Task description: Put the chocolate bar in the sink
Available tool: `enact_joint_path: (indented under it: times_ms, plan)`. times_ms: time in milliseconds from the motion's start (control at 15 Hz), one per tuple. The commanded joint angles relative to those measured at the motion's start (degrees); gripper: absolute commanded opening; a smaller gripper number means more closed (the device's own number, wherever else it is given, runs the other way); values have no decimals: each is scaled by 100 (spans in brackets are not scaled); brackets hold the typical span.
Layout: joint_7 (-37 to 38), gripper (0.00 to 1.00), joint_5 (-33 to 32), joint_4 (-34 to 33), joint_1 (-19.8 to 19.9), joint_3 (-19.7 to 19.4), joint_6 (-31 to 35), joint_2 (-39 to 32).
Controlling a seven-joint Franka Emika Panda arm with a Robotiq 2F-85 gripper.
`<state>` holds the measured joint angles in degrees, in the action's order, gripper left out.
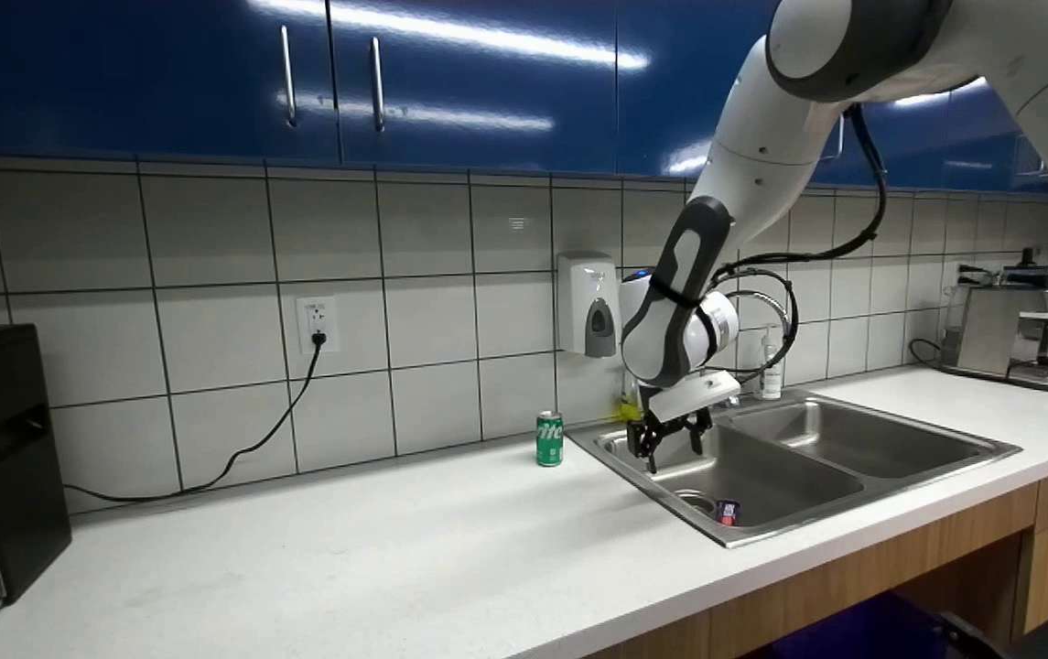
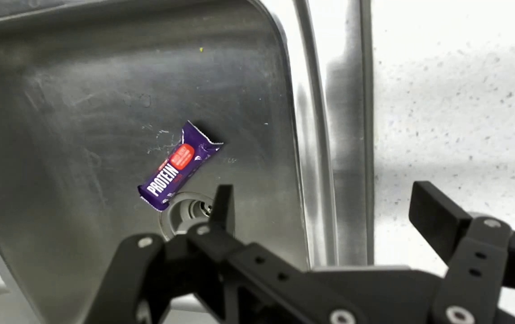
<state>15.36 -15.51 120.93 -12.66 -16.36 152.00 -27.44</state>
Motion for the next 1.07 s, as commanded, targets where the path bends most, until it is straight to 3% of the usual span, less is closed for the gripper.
enact_joint_path:
  times_ms: [0, 667, 1000]
  plan:
    - [172, 100, -352, 602, -22, 89, -170, 662]
    - [490, 100, -950, 1338, 23, 356, -297, 1469]
    - [518, 100, -954, 1236, 192, 519, -177, 1311]
